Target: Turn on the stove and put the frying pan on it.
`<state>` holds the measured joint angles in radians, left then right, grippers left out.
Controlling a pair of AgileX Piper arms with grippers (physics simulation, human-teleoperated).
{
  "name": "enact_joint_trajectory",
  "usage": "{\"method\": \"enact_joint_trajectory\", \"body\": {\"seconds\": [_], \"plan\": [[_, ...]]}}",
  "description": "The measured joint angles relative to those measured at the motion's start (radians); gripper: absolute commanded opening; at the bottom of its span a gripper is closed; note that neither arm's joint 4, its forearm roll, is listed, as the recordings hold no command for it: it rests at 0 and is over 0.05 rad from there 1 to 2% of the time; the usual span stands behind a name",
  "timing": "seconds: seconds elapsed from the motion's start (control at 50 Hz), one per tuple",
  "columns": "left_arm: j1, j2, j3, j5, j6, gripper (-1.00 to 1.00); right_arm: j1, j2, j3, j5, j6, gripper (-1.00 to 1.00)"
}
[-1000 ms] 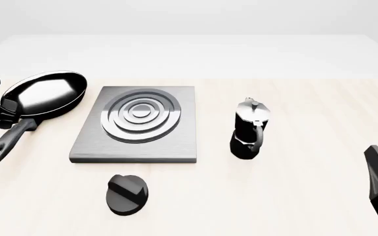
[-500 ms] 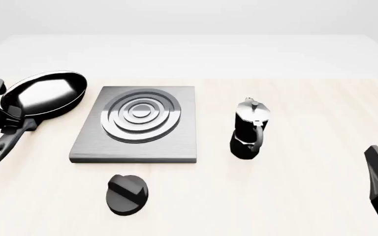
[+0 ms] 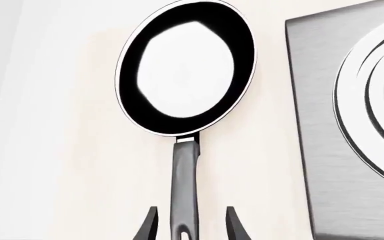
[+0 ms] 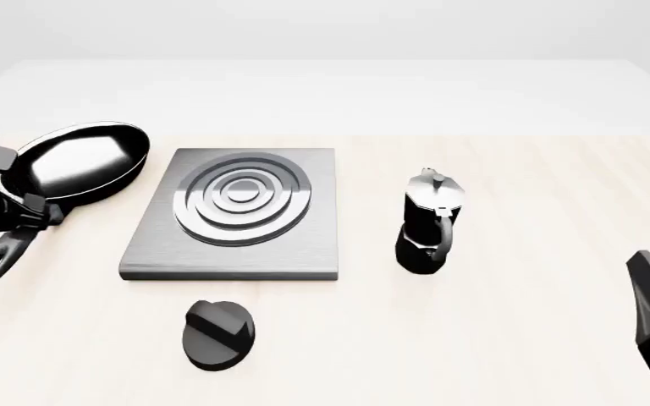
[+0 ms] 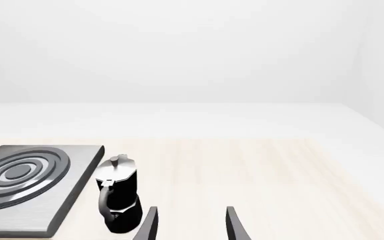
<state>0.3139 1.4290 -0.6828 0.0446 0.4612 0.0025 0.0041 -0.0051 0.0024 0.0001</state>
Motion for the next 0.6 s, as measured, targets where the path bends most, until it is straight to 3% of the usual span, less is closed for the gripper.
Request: {"method": "enact_joint_trajectory", "body": {"seconds": [0.6], "plan": [[0.041,0.068,0.009,-0.047,0.006,1.0,0.0,0.0,0.001,0.0,0.0,1.0]]}}
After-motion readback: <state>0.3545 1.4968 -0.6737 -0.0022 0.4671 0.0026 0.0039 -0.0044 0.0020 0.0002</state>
